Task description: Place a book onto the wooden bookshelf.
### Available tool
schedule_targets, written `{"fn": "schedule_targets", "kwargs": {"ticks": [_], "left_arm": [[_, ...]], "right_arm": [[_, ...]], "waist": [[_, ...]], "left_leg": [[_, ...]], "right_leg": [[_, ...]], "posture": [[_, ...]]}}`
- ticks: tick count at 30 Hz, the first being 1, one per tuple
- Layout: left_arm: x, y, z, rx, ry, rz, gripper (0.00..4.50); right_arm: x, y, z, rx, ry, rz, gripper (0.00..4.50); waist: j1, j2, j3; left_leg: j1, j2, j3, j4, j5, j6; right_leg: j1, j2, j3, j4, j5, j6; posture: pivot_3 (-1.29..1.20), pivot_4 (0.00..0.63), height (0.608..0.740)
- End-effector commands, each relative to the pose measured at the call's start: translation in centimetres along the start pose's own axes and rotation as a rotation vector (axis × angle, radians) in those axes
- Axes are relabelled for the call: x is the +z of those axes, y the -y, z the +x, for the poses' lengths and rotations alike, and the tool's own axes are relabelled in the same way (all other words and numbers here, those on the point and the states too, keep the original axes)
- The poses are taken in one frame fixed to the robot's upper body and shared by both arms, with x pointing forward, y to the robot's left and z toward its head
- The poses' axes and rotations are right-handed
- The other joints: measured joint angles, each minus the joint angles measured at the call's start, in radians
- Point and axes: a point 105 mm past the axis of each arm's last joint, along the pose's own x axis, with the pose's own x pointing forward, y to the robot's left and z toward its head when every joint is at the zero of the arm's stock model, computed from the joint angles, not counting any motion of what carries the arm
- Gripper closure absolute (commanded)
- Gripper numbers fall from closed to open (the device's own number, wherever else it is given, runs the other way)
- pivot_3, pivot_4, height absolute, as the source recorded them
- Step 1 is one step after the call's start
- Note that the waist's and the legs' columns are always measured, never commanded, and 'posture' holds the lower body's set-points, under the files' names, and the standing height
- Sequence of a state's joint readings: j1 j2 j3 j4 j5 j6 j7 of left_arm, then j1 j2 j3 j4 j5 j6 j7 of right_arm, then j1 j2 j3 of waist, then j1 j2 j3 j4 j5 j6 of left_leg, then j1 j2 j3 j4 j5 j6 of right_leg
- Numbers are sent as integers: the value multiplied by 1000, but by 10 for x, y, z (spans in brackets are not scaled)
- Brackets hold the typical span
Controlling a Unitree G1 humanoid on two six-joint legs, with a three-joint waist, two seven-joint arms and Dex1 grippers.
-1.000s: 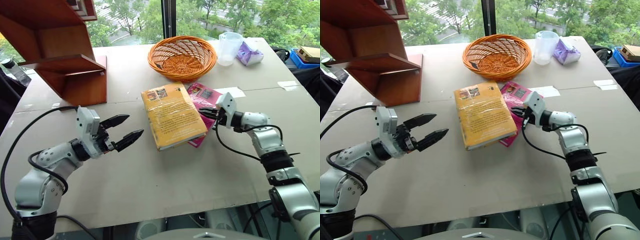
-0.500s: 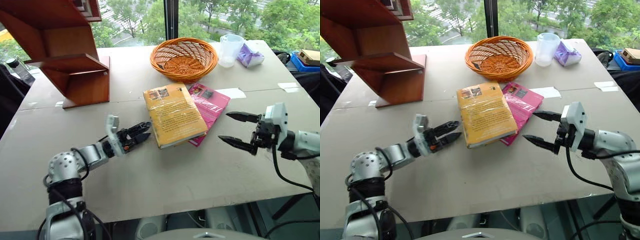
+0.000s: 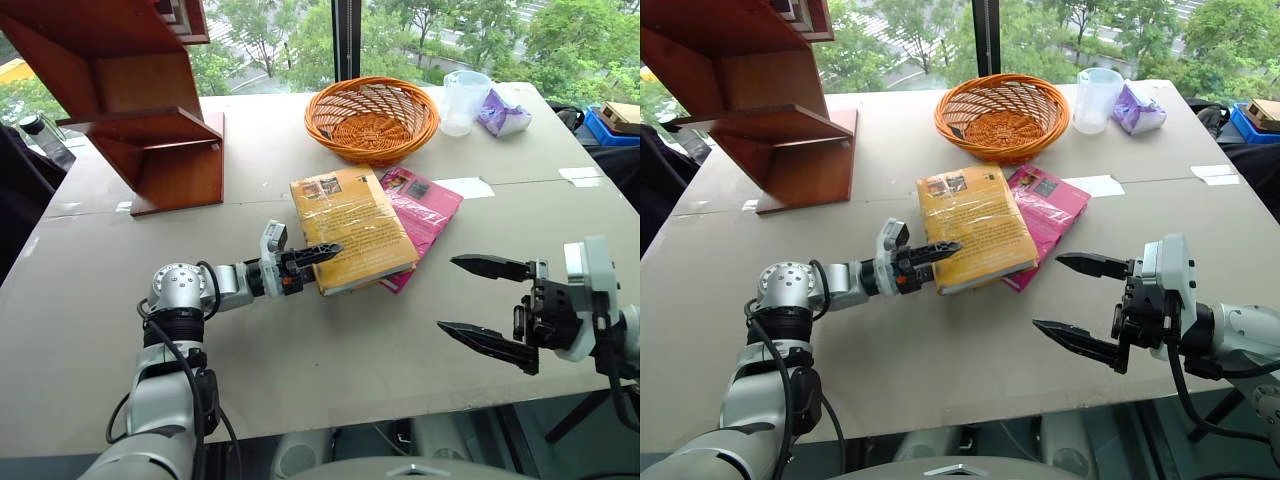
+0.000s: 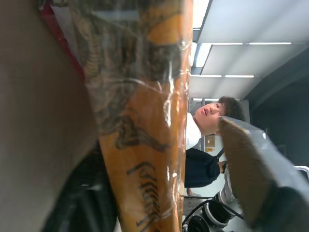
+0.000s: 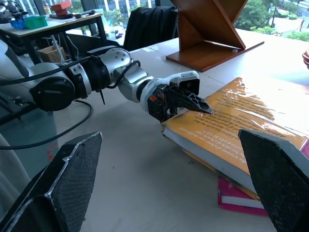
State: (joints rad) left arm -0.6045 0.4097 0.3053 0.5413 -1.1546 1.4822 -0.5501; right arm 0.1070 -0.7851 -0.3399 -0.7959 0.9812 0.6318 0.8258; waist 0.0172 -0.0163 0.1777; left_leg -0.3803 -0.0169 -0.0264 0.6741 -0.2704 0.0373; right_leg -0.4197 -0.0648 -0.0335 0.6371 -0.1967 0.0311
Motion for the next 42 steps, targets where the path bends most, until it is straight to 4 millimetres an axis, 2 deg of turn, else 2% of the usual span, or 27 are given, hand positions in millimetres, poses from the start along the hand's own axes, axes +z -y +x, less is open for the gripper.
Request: {"fn": "schedule_targets", "kwargs": {"ticks": [1, 3, 6, 9, 12, 16, 18, 19, 21, 24, 27, 28, 30, 33, 35, 36, 39, 42], "left_arm": [[-7, -7, 3, -10, -8, -40, 3723], [-6, 9, -1, -65, 3, 31, 4479], [-9, 57, -10, -173, 58, 340, 4479], [-22, 95, -12, -92, 78, 793, 4479], [-15, 127, -13, 27, 182, 1147, 4479], [9, 159, -22, 362, 254, 1747, 4479], [30, 177, -34, 602, 293, 2038, 4479], [37, 186, -40, 679, 321, 2125, 4479], [50, 201, -58, 934, 259, 2395, 4479], [61, 223, -84, 1222, 117, 2669, 4479], [63, 248, -96, 1366, 68, 2820, 4479], [64, 254, -100, -1368, -51, -2785, 4479], [69, 255, -111, -1423, 25, -2745, 4479], [86, 238, -142, -1615, 211, -2685, 4479], [94, 237, -158, -1685, 259, -2631, 4479], [99, 235, -167, 1720, -282, 2602, 4479], [117, 240, -191, 1818, -328, 2515, 4479], [140, 244, -202, 1887, -385, 2460, 4479]], "right_arm": [[7, 2, -1, -11, 15, -40, 0], [8, 4, -2, -15, 18, -44, 0], [15, 13, -5, -42, 57, -53, 0], [26, 28, -13, -82, 137, -64, 0], [33, 41, -16, -84, 197, -90, 0], [51, 56, -14, -41, 328, -73, 0], [56, 59, -12, 0, 362, -53, 0], [58, 59, -11, 21, 384, -49, 0], [62, 62, -7, 58, 415, -34, 0], [68, 67, 2, 101, 449, -12, 0], [69, 71, 12, 141, 468, -5, 0], [70, 72, 16, 153, 477, -2, 0], [71, 71, 21, 184, 481, -2, 0], [75, 72, 25, 209, 492, -8, 0], [76, 71, 26, 215, 495, -12, 0], [76, 71, 27, 218, 495, -13, 0], [76, 68, 31, 225, 496, -17, 0], [77, 63, 36, 239, 497, -24, 0]], "waist": [[0, 0, 0], [0, 0, 0], [-7, -2, 1], [-3, -7, 4], [2, -6, 4], [1, -6, 4], [-2, -6, 4], [-2, -6, 4], [-5, -7, 5], [-10, -5, 7], [-6, -4, 8], [-6, -5, 9], [-1, -5, 9], [-5, -5, 9], [-8, -4, 10], [-9, -4, 10], [-6, -5, 10], [-2, -6, 11]], "left_leg": [[0, 0, -1, 0, 0, 0], [0, 0, -1, 0, 0, 0], [-2, 1, -1, 0, 0, 0], [-6, 1, -1, 0, 0, -1], [-9, 1, -1, 0, 2, -3], [-10, 0, 0, -1, 1, -2], [-10, 0, 0, -1, 1, -2], [-9, 1, 1, -2, 1, -2], [-9, 1, 0, -4, 1, -2], [-11, 3, 3, -6, 1, -2], [-14, 3, 3, -6, 1, -2], [-15, 3, 3, -5, 1, -2], [-19, 3, 3, -5, 1, -2], [-19, 3, 3, -5, 1, -2], [-18, 3, 4, -5, 1, -1], [-18, 3, 4, -5, 1, -1], [-18, 4, 3, -5, 1, -1], [-19, 3, 5, -3, 1, -1]], "right_leg": [[0, 0, 0, 0, 0, 0], [0, 0, 1, 0, 0, 0], [-2, -5, 2, 0, 0, 0], [-5, -6, 3, -1, 3, -3], [-8, -6, 2, -1, 3, -5], [-8, -4, 3, -4, 3, -6], [-8, 2, 3, -4, 3, -6], [-8, 2, 4, -4, 3, -6], [-8, 3, 3, -6, 3, -5], [-11, 7, 4, -9, 6, -2], [-13, 7, 2, -11, 6, -1], [-14, 6, 2, -10, 6, -1], [-16, 6, 1, -11, 6, -1], [-16, 5, 0, -11, 6, -1], [-16, 5, 1, -11, 6, 0], [-16, 5, 1, -10, 6, 0], [-17, 7, 0, -9, 6, 0], [-17, 8, -3, -5, 6, 0]], "posture": [[0, 150, 740], [0, 150, 740], [0, 150, 740], [0, 150, 740], [0, 150, 740], [0, 150, 740], [0, 150, 740], [0, 150, 740], [0, 150, 740], [0, 150, 740], [0, 150, 740], [0, 150, 740], [0, 150, 740], [0, 150, 740], [0, 150, 740], [0, 150, 740], [0, 150, 740], [0, 150, 740]]}}
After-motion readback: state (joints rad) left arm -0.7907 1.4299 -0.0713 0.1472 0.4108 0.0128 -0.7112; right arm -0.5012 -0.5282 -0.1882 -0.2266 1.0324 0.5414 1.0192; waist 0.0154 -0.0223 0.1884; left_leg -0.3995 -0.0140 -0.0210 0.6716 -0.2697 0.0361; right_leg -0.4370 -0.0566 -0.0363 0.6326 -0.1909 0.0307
